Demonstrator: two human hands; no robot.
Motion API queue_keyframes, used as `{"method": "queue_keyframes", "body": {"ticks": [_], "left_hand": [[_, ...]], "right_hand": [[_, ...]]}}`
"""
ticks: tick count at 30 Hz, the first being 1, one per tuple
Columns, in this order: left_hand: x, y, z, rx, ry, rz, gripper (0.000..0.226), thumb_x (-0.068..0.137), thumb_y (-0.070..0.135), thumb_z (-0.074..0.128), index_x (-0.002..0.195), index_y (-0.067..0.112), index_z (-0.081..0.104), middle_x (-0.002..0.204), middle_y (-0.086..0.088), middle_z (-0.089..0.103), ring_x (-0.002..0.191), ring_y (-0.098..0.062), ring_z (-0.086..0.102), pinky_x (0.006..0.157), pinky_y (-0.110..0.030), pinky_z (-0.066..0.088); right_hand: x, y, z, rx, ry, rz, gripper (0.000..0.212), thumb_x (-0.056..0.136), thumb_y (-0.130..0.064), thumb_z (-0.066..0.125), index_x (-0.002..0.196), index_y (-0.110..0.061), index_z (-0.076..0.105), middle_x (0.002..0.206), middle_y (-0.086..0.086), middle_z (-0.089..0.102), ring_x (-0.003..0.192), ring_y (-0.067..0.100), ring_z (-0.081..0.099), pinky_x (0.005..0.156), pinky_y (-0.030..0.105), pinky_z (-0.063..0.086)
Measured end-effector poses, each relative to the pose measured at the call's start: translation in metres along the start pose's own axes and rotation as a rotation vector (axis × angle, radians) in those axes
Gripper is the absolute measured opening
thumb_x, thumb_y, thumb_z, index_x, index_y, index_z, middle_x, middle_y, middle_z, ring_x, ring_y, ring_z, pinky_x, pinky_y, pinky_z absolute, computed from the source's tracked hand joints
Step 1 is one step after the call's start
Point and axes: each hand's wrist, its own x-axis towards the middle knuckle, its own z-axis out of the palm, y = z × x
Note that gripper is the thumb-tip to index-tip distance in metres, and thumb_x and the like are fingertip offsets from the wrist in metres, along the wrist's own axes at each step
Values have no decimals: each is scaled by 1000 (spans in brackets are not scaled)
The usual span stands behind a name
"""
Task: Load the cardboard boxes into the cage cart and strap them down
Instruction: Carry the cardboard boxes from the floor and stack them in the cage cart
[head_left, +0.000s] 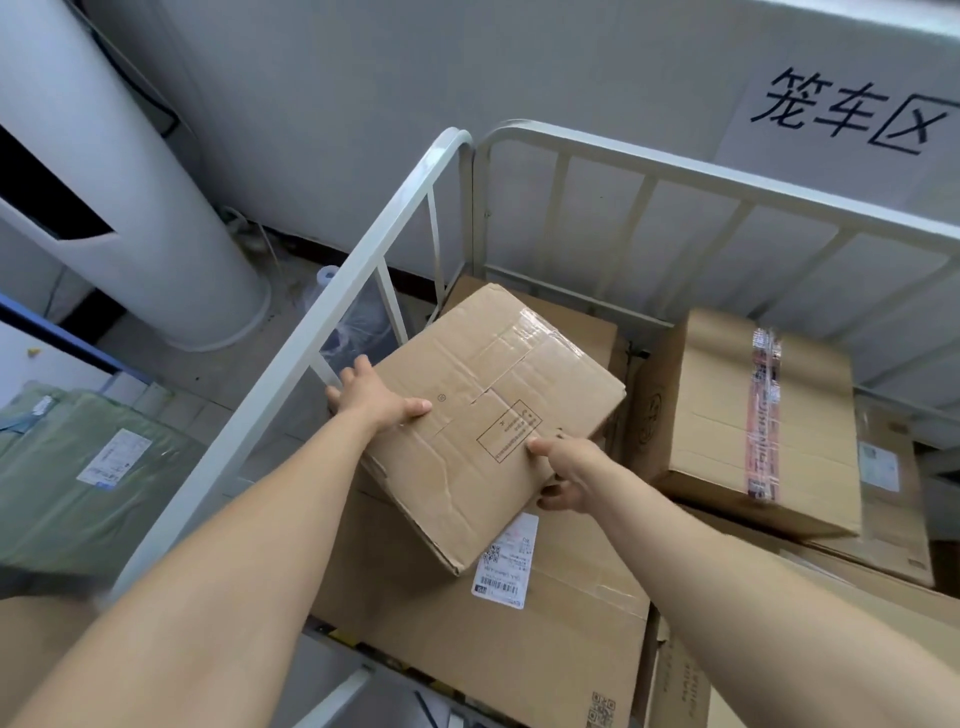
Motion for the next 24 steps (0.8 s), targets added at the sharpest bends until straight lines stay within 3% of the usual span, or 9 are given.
{"method": "queue_keyframes", "body": {"ticks": [3, 6, 10, 13, 16, 20, 22, 24], "left_hand": [[7, 14, 2, -62, 22, -34, 103, 69, 52, 78, 145, 7, 25, 152, -11, 20, 141, -35, 13, 116, -45, 20], [17, 40, 5, -124, 46, -35, 100, 71, 47, 79, 145, 7, 24, 153, -10, 18, 140, -36, 16, 114, -43, 23], [45, 75, 4, -176, 102, 53, 77, 80, 30, 74, 140, 6, 32, 145, -9, 25, 131, -33, 28, 106, -38, 32], [64, 88, 10, -95, 95, 112, 65, 86, 20, 66, 140, 6, 34, 145, -9, 23, 128, -32, 29, 104, -34, 34], [78, 89, 14, -97, 108, 105, 63, 88, 19, 64, 141, 6, 33, 147, -7, 20, 129, -31, 27, 105, -32, 33], [85, 88, 10, -90, 128, 124, 64, 89, 19, 64, 142, 6, 33, 148, -7, 22, 131, -29, 27, 107, -32, 31], [81, 90, 10, -53, 139, 107, 58, 89, 17, 63, 139, 5, 37, 147, -9, 24, 131, -30, 27, 107, -34, 32], [71, 94, 11, -2, 167, 83, 48, 90, 15, 61, 133, 4, 43, 144, -13, 27, 130, -32, 28, 106, -40, 35]], "right_hand": [[17, -20, 5, 84, 124, -47, 61, 84, -22, 71, 136, -17, 40, 141, 11, 44, 120, 40, 48, 88, 58, 45], [31, -53, -5, 78, 180, -105, 67, 82, -17, 71, 138, -13, 34, 140, 12, 43, 122, 41, 46, 96, 61, 40], [58, -101, -14, 20, 158, -286, 57, 86, -5, 64, 137, -10, 39, 138, 11, 48, 124, 31, 47, 100, 46, 38], [74, -119, -6, -57, 138, -352, 53, 87, 0, 58, 134, -13, 39, 135, 8, 51, 120, 27, 49, 92, 37, 39], [83, -118, 4, -194, 197, -401, 71, 90, -3, 54, 150, -21, 20, 140, 6, 44, 123, 28, 47, 99, 35, 42], [83, -118, 5, -231, 183, -436, 81, 92, -5, 51, 154, -27, 4, 140, 4, 41, 122, 27, 46, 87, 32, 44], [79, -119, -1, -272, 163, -466, 81, 91, -4, 56, 154, -23, 8, 140, 4, 43, 120, 26, 47, 91, 33, 43], [74, -116, -11, -258, 103, -473, 73, 89, -2, 60, 150, -18, 24, 139, 4, 48, 113, 23, 51, 85, 30, 44]]}}
